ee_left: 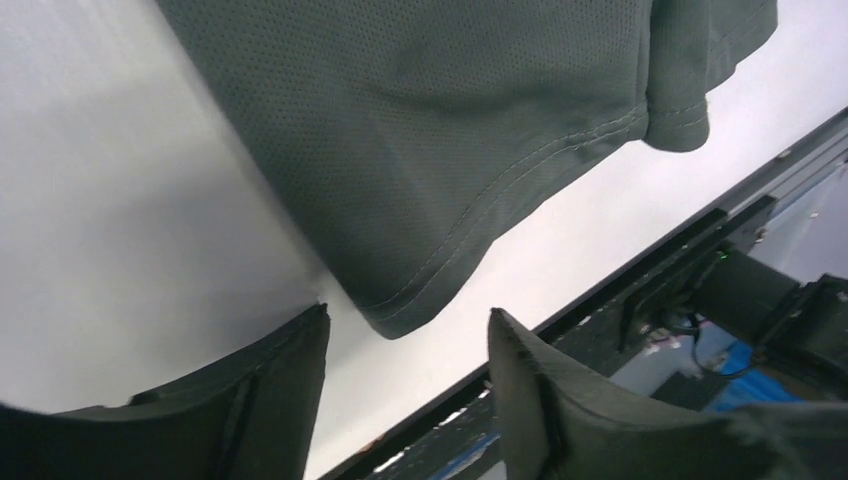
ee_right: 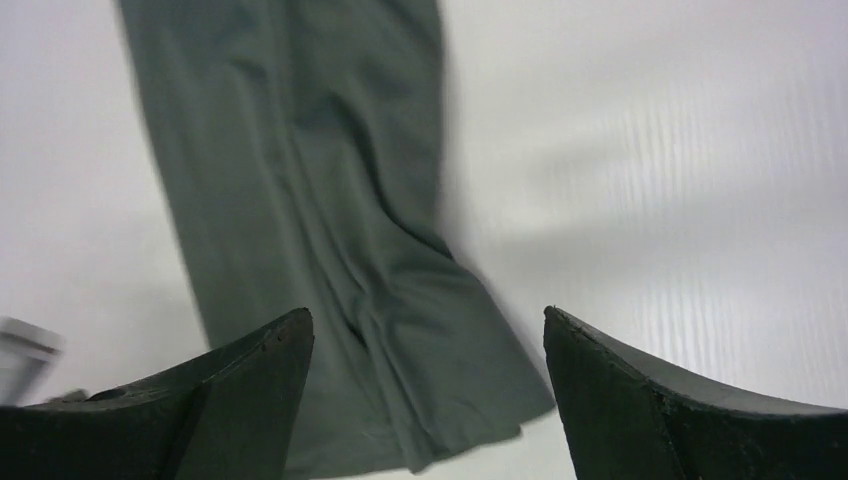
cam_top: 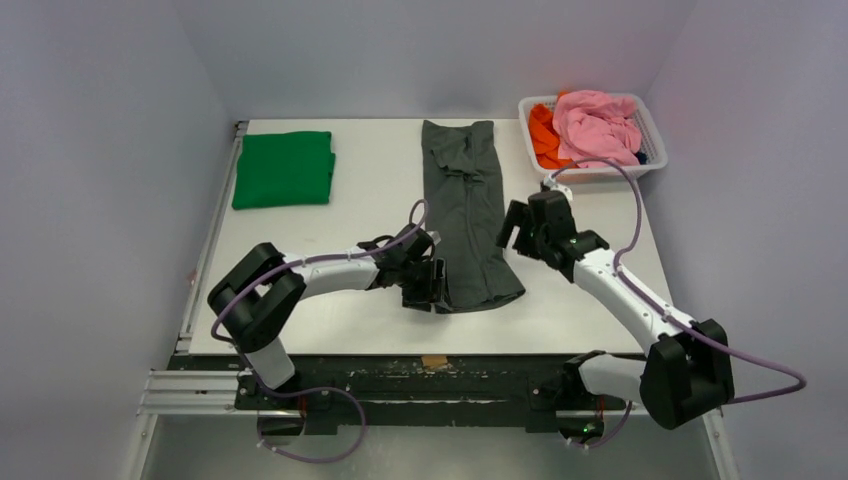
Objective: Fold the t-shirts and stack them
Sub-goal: Grab the bottom of the folded rectangular tshirt with both arms
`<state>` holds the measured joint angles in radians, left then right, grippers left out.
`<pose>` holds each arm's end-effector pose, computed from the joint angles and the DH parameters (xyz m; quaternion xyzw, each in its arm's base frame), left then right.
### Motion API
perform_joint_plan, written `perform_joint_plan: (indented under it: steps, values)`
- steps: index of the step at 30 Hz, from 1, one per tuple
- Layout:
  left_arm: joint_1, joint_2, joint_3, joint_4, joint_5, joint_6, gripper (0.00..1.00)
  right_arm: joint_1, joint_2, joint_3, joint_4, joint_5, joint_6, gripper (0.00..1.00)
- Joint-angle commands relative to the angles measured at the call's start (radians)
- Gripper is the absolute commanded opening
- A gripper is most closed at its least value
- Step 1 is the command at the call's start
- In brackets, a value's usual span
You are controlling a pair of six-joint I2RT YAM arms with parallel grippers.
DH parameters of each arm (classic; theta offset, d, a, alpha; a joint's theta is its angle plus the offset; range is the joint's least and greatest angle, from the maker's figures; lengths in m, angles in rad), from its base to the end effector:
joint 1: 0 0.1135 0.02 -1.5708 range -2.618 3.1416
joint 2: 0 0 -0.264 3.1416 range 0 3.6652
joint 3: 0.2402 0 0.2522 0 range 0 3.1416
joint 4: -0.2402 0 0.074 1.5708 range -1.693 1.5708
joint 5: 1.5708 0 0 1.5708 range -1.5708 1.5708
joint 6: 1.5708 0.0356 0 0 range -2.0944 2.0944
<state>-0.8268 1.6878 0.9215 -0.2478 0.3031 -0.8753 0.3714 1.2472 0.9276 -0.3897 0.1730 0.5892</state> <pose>0.2129 -0.2470 0.1574 0.0184 0.9512 -0.2999 0.0699 0.2540 0.0924 0.2728 0.1343 0.8960 0.1226 0.4052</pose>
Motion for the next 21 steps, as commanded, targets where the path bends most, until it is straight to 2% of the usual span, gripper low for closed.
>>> perform_joint_plan:
  steps: [1,4,8,9,11,15,17,21]
  values:
    - [-0.027,0.066,0.026,0.027,-0.019,-0.011,0.52,-0.005,-0.091,-0.198,-0.001,0.019,0.116,0.79]
    - [-0.038,0.090,0.036,0.027,-0.018,-0.015,0.37,-0.005,-0.122,-0.281,0.029,-0.016,0.150,0.67]
    - [-0.044,0.107,0.045,0.004,-0.033,-0.014,0.20,-0.006,-0.113,-0.348,0.053,-0.031,0.151,0.64]
    - [-0.044,0.106,0.043,-0.002,-0.040,-0.016,0.11,-0.005,-0.102,-0.362,0.067,-0.038,0.149,0.64]
    - [-0.044,0.099,0.037,-0.014,-0.051,-0.019,0.02,-0.005,-0.072,-0.381,0.088,-0.064,0.145,0.62]
    - [-0.044,0.072,0.019,-0.031,-0.074,-0.023,0.00,-0.006,-0.037,-0.398,0.083,-0.079,0.131,0.54]
    - [-0.044,0.058,0.011,-0.038,-0.080,-0.025,0.00,-0.003,-0.050,-0.409,0.050,-0.078,0.116,0.42]
    - [-0.047,0.014,-0.015,-0.046,-0.084,-0.031,0.00,0.019,-0.163,-0.493,0.016,-0.199,0.139,0.13]
